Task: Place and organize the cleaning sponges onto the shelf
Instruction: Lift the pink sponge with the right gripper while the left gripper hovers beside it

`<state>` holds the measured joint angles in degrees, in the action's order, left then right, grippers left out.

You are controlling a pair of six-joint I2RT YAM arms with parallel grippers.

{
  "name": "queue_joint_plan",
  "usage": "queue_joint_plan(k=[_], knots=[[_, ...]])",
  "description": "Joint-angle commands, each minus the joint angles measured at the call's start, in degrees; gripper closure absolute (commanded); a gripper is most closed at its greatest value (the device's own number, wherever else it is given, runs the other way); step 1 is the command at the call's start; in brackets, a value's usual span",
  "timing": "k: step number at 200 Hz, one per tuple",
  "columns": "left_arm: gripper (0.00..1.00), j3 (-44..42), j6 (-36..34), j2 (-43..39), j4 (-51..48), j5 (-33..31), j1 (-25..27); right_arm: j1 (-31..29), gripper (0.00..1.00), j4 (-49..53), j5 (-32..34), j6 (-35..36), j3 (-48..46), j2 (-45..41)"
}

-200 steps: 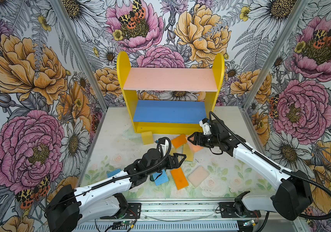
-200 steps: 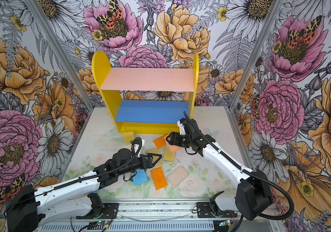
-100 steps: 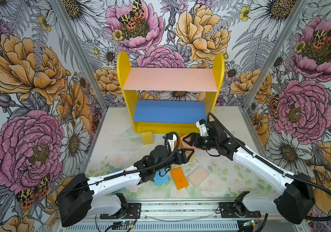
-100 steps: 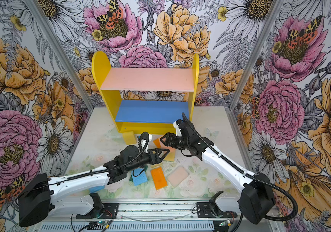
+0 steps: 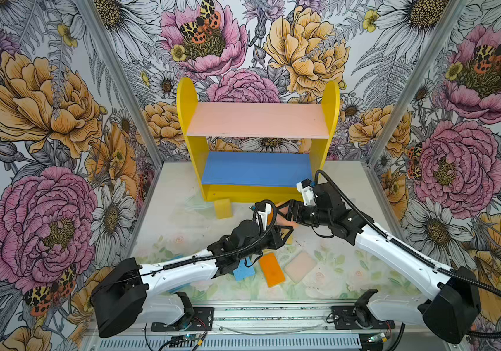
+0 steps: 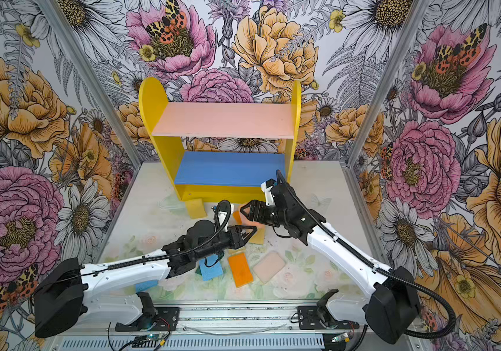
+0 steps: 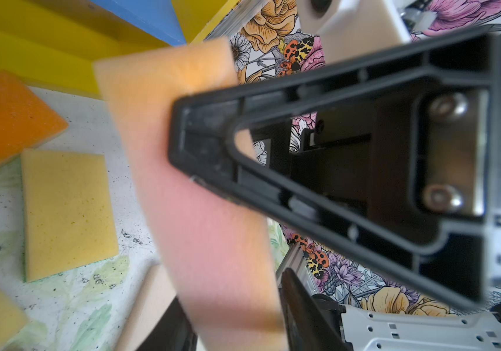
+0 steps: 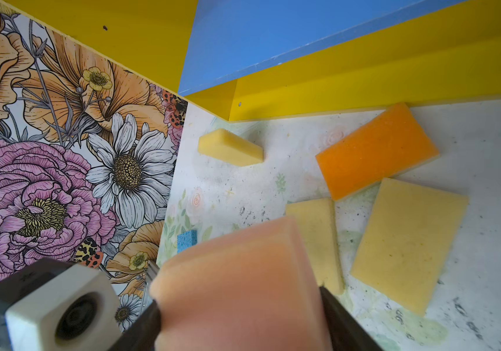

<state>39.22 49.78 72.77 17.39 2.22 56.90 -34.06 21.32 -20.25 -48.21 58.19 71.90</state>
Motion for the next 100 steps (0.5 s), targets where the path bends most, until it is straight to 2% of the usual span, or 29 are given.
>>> queue_joint_plan(k=[1,55,82,100], knots=[[0.68,0.9,-0.22,-0.25,1.77,-1.86,0.4,-0.49,0.27,-1.02,0.2,-0.32,-0.65,-1.87],[0.77,-0.18,-0.5,-1.65,1.77,-2.37,0.36,-0.09,0.15,-0.93,0.22,0.77,0.04,-2.7],[0.78,-0.96,-0.52,-2.43,1.77,-1.21,-0.29,1.31,0.05,-0.91,-1.39,1.33,0.63,-3.84],[0.79,-1.83,-0.53,-3.34,1.94,0.11,-1.0,3.23,0.02,-0.79,-3.13,1.52,0.35,-5.13]])
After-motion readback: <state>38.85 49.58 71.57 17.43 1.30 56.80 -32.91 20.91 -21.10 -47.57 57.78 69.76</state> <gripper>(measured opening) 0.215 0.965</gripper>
